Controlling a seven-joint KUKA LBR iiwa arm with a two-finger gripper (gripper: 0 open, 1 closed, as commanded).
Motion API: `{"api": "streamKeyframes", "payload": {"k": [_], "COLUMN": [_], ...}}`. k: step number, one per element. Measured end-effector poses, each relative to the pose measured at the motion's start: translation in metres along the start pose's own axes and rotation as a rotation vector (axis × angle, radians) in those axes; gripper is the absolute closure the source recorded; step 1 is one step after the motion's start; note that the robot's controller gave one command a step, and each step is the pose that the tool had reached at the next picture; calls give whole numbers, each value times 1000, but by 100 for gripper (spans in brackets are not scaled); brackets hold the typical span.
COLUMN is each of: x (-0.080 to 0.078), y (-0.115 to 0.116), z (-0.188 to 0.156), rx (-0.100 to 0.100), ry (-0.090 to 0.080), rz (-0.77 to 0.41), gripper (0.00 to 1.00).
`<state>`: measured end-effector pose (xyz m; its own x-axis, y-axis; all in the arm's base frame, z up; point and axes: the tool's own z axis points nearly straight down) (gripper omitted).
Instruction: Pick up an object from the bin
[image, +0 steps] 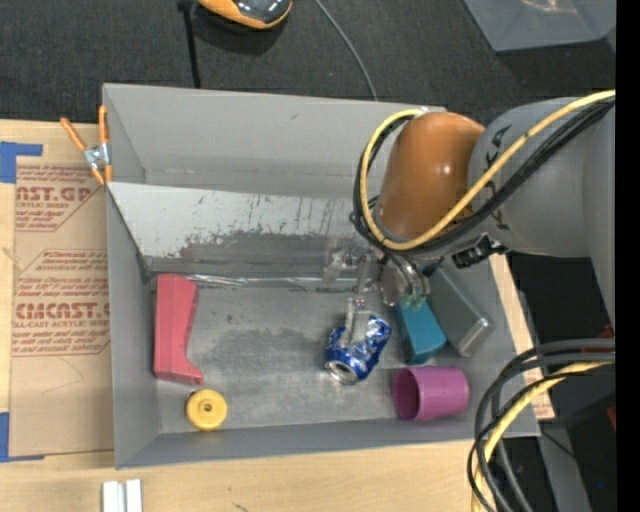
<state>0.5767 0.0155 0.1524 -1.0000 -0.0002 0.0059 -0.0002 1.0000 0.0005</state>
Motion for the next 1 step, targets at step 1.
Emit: {"api": "streamKeyframes", "payload": {"k": [1], "x": [-2], "y": [0], "z": [-5], "rx": [0], "ry": [-7], "rz": [0], "gripper": [0]}}
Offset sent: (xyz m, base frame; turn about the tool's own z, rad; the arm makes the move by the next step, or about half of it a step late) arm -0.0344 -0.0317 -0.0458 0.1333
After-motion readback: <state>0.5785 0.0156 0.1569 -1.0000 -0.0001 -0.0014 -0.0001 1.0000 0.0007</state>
